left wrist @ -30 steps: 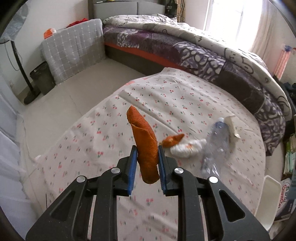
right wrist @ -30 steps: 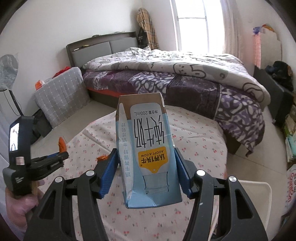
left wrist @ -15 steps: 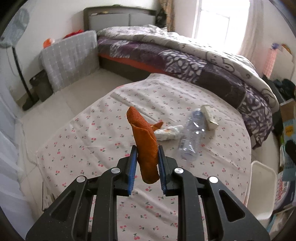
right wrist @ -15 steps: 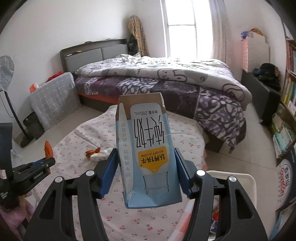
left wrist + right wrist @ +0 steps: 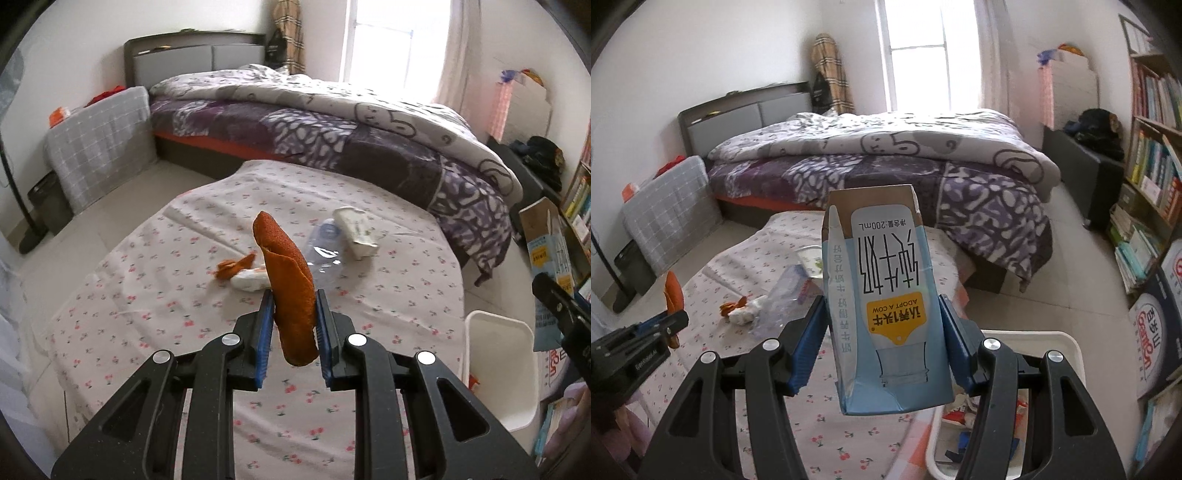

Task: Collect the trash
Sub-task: 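Carry the orange strip and the milk carton over the white bin with both tools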

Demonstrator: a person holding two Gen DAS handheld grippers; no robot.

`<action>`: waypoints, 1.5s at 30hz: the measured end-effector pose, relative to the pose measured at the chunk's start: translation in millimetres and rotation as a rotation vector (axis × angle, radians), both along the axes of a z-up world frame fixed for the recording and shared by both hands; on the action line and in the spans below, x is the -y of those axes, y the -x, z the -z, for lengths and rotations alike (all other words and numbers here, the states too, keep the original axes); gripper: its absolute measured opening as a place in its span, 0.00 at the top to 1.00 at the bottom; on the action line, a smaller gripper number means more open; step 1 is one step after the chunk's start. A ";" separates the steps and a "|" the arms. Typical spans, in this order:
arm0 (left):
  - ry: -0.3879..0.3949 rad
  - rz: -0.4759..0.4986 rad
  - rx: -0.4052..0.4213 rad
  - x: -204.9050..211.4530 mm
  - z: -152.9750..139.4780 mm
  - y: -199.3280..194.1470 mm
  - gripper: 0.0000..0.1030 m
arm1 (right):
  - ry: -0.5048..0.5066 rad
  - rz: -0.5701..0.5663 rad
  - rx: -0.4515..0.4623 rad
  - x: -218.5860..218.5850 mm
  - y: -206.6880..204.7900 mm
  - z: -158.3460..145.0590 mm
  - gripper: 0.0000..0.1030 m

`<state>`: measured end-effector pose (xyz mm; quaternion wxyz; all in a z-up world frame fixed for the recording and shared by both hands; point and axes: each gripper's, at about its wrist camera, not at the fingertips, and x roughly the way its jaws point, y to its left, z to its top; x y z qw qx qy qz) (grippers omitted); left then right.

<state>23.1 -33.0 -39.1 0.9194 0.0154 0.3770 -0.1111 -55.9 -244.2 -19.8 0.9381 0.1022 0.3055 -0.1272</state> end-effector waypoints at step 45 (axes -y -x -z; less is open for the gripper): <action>-0.059 0.382 -0.030 173.7 42.5 69.6 0.80 | -0.052 0.378 -0.101 158.3 73.3 6.5 0.37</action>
